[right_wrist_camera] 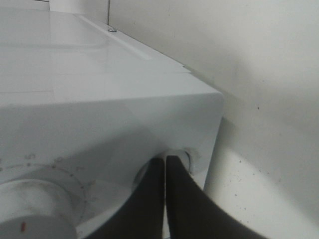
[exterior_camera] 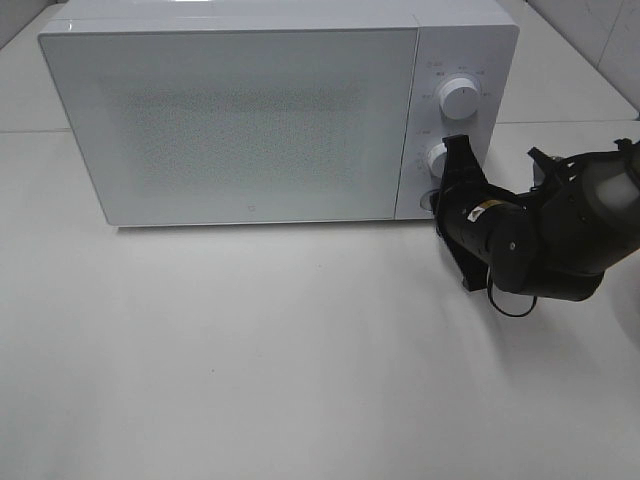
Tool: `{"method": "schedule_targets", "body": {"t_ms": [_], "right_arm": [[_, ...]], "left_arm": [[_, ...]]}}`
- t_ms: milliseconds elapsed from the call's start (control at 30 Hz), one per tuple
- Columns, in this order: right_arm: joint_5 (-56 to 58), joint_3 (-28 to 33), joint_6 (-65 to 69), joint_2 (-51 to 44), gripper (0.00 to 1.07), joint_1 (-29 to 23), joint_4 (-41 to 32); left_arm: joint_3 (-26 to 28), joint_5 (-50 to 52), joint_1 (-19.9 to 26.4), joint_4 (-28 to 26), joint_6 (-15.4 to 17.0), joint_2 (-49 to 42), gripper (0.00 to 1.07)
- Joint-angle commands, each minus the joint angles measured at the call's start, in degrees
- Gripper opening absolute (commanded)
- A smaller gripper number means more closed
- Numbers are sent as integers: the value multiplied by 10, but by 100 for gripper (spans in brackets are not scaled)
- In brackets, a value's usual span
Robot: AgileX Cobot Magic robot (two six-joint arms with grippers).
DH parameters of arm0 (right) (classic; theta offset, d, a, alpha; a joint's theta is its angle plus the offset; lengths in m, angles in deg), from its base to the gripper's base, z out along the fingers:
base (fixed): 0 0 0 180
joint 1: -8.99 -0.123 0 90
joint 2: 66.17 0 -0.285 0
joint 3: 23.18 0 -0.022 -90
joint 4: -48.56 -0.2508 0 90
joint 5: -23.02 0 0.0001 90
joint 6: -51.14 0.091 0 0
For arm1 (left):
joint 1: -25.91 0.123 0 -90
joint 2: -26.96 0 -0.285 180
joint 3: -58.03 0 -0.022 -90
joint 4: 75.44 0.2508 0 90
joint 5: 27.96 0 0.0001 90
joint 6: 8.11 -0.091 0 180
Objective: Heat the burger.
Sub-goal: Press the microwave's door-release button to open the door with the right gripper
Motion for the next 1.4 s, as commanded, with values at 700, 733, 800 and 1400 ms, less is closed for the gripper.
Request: {"method": "schedule_targets", "body": {"t_ms": [700, 733, 800, 1400], "right_arm": [[-44, -18, 29, -2, 0, 10, 44], [-44, -18, 29, -2, 0, 10, 44], [-45, -22, 30, 3, 0, 10, 44], [-107, -43, 29, 17, 0, 14, 30]], "left_arm": [[-1, -1, 0, 2, 2, -8, 95], [-1, -1, 0, 2, 2, -8, 95], [-1, -1, 0, 2, 2, -8, 95], [-1, -1, 0, 2, 2, -8, 95]]}}
